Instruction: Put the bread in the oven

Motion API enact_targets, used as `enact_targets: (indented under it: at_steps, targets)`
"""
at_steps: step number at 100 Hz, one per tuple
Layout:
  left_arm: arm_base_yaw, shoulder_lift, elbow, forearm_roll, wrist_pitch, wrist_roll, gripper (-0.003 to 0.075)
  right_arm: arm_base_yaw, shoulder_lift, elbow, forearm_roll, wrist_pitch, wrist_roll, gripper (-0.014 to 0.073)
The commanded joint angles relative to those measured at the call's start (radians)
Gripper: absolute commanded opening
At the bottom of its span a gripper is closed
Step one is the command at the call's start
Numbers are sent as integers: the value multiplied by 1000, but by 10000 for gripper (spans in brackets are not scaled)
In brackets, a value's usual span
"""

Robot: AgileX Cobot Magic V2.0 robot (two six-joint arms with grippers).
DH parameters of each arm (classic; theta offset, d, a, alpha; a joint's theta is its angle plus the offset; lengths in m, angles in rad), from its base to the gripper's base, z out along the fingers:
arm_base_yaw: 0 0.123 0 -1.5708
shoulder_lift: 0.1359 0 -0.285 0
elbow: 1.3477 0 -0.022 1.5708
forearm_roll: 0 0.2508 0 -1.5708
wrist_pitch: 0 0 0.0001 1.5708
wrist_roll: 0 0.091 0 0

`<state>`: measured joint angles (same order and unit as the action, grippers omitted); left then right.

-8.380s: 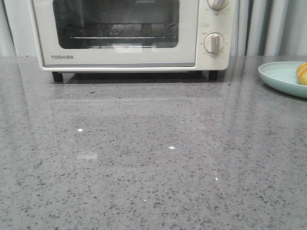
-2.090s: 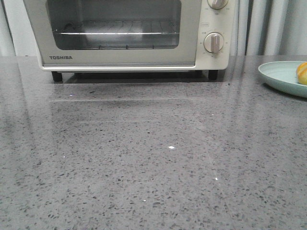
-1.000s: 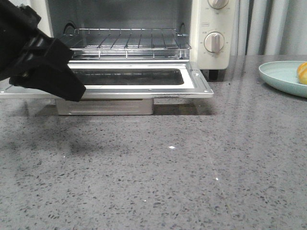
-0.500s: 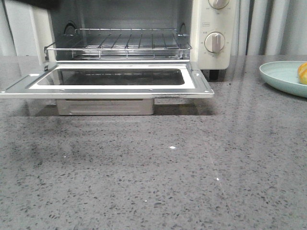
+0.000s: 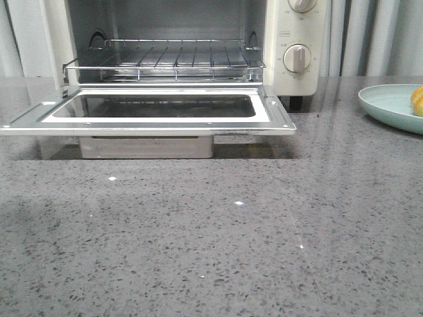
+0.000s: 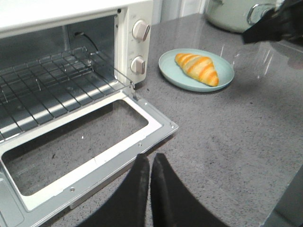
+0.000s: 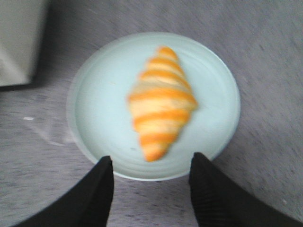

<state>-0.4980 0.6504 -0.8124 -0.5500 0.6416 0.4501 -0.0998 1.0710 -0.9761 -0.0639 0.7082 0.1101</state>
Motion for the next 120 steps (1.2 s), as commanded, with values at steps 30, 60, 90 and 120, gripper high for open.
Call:
enact_targets:
  at_steps: [30,60,90,120]
  targets:
    - [3,-80,-31,-14,-17,-12,-22,-70,187,-83,30,-131,-2,339]
    - [3,-82,-31,-8,-22,-12,-22,-70,288,-177,26,-162,-2,339]
    - [3,-82,-31,-8,-50,-12,-22,-70,401,-177,26,-165,-2,339]
    - [3,-82,-31,-8,-50,-15,-22,-70,478,-177,26,-137,-2,339]
